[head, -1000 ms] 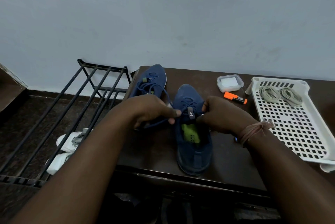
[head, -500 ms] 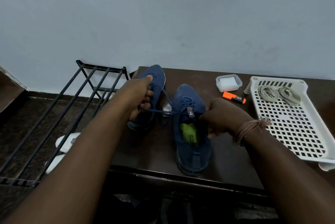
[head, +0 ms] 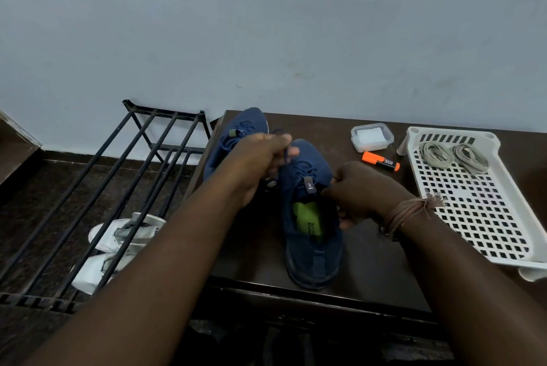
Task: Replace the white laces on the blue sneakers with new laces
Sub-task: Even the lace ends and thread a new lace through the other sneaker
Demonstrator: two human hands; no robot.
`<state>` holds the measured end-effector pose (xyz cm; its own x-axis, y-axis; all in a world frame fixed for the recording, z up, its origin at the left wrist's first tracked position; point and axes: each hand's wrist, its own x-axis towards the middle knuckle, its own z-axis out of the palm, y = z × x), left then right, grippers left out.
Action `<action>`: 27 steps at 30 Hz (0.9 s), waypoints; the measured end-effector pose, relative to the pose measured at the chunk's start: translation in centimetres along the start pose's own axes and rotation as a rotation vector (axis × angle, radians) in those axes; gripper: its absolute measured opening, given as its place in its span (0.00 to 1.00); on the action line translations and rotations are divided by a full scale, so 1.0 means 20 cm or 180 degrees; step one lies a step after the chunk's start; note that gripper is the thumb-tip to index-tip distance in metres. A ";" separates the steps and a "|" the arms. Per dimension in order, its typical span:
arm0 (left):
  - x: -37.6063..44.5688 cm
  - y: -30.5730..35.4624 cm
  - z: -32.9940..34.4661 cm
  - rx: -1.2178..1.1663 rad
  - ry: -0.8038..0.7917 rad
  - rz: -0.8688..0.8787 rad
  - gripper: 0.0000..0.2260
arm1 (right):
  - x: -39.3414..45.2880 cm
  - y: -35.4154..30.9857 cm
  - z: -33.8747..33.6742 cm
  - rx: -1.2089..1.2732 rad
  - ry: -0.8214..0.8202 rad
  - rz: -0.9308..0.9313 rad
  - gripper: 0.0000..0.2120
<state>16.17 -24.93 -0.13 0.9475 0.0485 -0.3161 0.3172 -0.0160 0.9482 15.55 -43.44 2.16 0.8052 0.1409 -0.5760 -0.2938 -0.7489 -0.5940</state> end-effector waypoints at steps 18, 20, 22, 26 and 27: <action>-0.15 0.13 -0.03 0.1337 -0.0710 0.0857 0.21 | 0.03 -0.05 -0.08 0.4226 -0.0254 -0.1088 0.12; -0.11 0.13 -0.07 0.1837 -0.0079 0.0554 0.22 | 0.05 -0.03 -0.11 0.4405 0.0132 -0.0842 0.10; -0.06 0.11 -0.12 0.2097 0.0481 0.0343 0.21 | 0.08 -0.01 -0.12 0.4386 0.0500 -0.0542 0.12; -0.02 0.05 -0.15 0.2126 0.1010 0.0549 0.20 | 0.09 -0.01 -0.09 0.3618 0.0751 -0.0496 0.16; -0.02 0.05 -0.13 0.2195 0.1040 0.0648 0.21 | 0.09 -0.01 -0.08 0.3257 0.0677 -0.0601 0.14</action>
<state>16.00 -22.31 0.95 0.9636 0.2672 -0.0121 0.1939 -0.6666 0.7198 17.83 -44.08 2.13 0.9275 0.0077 -0.3737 -0.3683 0.1886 -0.9104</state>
